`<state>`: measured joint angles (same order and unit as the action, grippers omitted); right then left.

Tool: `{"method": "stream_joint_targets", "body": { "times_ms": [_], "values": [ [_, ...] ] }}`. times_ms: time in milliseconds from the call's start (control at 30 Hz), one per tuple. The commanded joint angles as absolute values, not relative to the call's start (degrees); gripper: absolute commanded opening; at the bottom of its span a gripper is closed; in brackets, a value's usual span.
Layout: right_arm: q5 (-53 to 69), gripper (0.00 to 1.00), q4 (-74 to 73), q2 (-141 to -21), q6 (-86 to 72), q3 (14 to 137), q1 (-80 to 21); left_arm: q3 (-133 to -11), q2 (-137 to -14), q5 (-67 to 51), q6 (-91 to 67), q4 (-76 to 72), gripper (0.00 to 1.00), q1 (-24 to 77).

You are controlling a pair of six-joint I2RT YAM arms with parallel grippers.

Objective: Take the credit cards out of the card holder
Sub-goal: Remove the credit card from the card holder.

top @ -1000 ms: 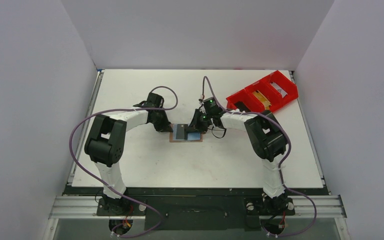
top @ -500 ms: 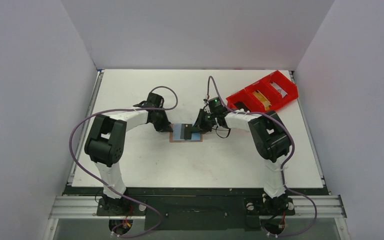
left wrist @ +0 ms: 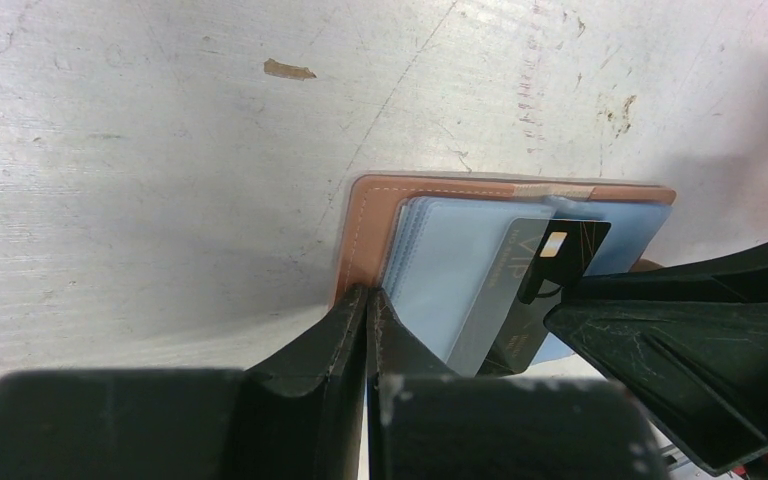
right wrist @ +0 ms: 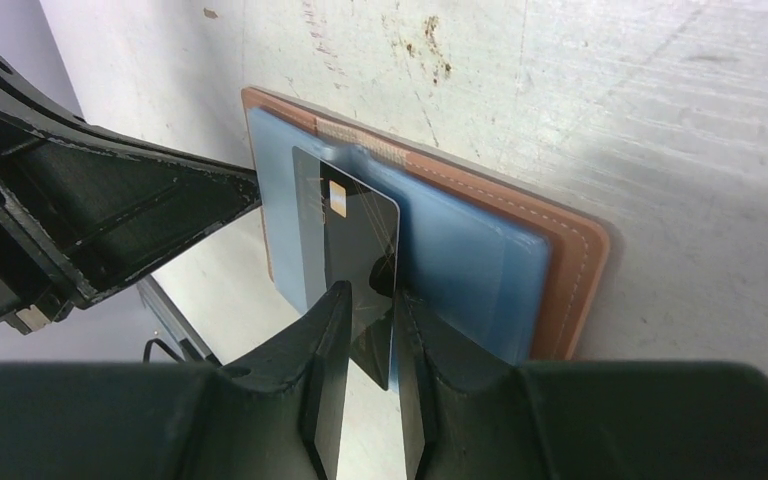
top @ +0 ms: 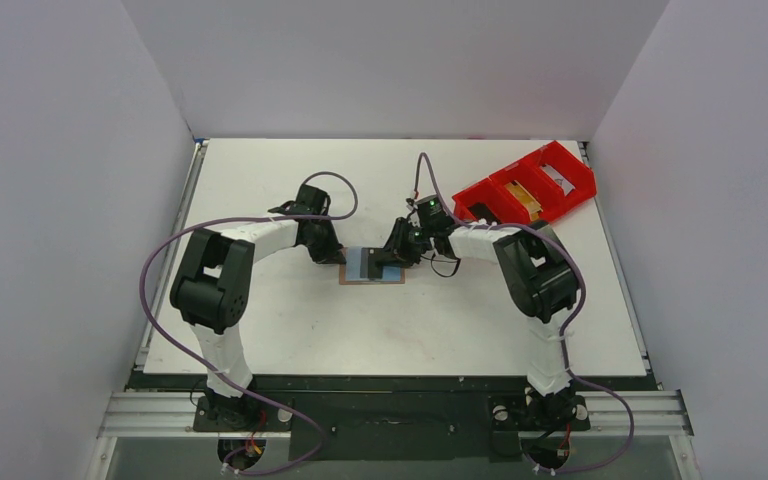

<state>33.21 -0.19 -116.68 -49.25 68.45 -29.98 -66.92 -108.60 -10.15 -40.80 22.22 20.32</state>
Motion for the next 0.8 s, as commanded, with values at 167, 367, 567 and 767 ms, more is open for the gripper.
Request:
{"method": "stream_joint_targets", "body": {
  "times_ms": [167, 367, 567, 767],
  "values": [
    [34.1, 0.16, 5.2, -119.0, -51.6, 67.7, -30.2, -65.2, -113.5, -3.5, -38.2, 28.5, 0.0, 21.5],
    [33.2, 0.0, 5.9, -117.3, -52.1, 66.5, -29.3, -65.1, -113.3, -3.0, -38.0, 29.0, 0.0, 21.4],
    [31.0, 0.0, 3.4, -113.7, -49.9, 65.0, -27.5, -64.5, -112.5, -2.2, -37.8, 29.4, 0.0, 20.7],
    [28.1, 0.0, -1.2, -110.1, -46.2, 64.6, -26.2, -64.1, -111.9, -2.2, -37.7, 29.5, 0.0, 20.2]
  ]
}}
